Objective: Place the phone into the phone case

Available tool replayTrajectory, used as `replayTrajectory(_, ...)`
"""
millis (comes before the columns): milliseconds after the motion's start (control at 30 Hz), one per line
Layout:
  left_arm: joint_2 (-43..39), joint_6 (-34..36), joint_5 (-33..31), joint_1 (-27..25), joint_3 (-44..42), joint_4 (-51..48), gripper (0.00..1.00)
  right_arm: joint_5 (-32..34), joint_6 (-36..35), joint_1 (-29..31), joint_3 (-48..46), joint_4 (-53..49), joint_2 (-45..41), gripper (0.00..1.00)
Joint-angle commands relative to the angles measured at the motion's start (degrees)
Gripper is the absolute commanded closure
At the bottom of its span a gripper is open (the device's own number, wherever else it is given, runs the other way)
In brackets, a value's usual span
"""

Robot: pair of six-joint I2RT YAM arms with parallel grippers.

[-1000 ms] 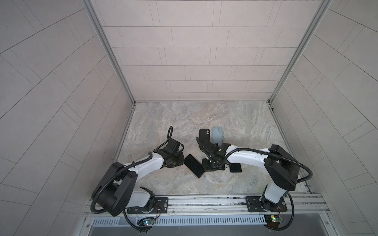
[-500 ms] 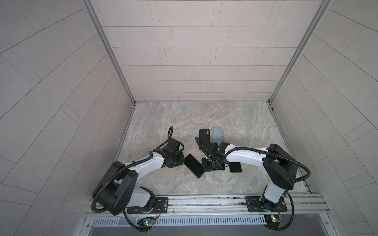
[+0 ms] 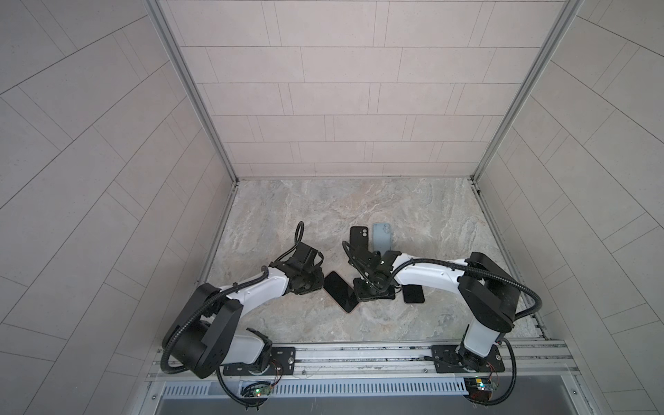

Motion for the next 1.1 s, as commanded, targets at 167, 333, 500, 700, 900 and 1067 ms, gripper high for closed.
replayTrajectory(167, -6.1, -0.1, -0.4, -0.1, 0.5, -3.3, 0.83, 9.2, -7.1, 1.4, 3.9, -5.2, -4.1, 0.86)
replayTrajectory(333, -12.6, 0.1, -1.4, -0.1, 2.3, -8.6, 0.83, 8.8, -11.2, 1.4, 7.1, -7.3, -5.2, 0.84)
replayTrajectory(500, -22.5, 1.5, -3.6, -0.1, 6.6, -19.4, 0.83, 6.1, -11.4, 2.5, 8.0, -7.1, -2.6, 0.84)
replayTrajectory(700, -39.6, 4.7, -12.3, -0.1, 14.5, -33.5, 0.78, 5.8, -11.2, 5.4, 8.6, -7.9, 1.0, 0.82)
replayTrajectory(900, -48.6, 9.2, -15.3, 0.0, 22.5, -43.0, 0.61, 8.9, -10.8, 7.9, 10.8, -10.3, 4.9, 0.79)
replayTrajectory(1067, -52.0, 12.7, -14.8, 0.0, 21.7, -43.6, 0.6, 11.0, -9.8, 8.3, 12.2, -12.6, 8.7, 0.72)
